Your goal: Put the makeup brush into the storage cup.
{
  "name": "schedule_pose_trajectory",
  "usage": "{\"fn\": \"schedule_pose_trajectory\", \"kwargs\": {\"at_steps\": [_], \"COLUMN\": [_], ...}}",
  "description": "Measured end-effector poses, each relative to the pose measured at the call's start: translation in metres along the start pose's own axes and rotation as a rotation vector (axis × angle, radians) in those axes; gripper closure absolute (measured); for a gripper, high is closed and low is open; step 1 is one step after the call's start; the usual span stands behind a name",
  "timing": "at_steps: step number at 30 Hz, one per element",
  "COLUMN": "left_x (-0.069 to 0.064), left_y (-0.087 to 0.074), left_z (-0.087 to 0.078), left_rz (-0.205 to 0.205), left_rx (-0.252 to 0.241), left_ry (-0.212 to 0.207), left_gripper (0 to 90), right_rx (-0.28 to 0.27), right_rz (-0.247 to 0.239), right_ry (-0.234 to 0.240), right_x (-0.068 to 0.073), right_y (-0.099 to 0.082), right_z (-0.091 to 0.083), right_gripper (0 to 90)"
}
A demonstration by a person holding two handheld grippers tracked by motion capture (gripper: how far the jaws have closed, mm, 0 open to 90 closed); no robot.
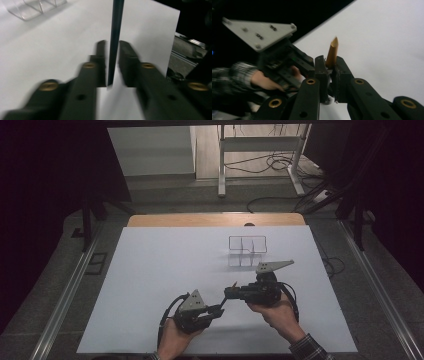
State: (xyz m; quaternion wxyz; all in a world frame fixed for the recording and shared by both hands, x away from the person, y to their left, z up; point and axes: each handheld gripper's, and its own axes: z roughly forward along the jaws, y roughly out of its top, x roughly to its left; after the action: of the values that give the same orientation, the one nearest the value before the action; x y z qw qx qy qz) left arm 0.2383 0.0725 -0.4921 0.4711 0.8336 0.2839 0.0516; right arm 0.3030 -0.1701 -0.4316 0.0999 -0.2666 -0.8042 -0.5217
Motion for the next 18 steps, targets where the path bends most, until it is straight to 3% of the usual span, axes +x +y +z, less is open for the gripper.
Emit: {"fn": "schedule_pose_trajectory", "kwargs": {"at_steps": [1,10,18], "left_x": [0.0001,-0.0029,-0.0015], "left_y": [-0.0004,0.0029,0.0007], "left_z": [0.0003,-0.0034,-0.0065], "left_rz": [0.000,0.013,0.020], "left_rx": [0.010,0.023,0.046], "left_ry": [0.009,0.039,0.064], "left_gripper": [67.0,43.9,31.8], "right_rx": [0.017,0.029,0.032], "right_rz": [-0.023,-0.054,-0.103], "right_ry": [-0.023,-0.058,-0.082], "right_x": [0.0011,0.0012,0.0070], "right_y": [0.0001,-0.0010,-0.0009], "right_z": [0.0010,-0.0014,-0.0028], "right_gripper": [83.2,83.2,83.2]}}
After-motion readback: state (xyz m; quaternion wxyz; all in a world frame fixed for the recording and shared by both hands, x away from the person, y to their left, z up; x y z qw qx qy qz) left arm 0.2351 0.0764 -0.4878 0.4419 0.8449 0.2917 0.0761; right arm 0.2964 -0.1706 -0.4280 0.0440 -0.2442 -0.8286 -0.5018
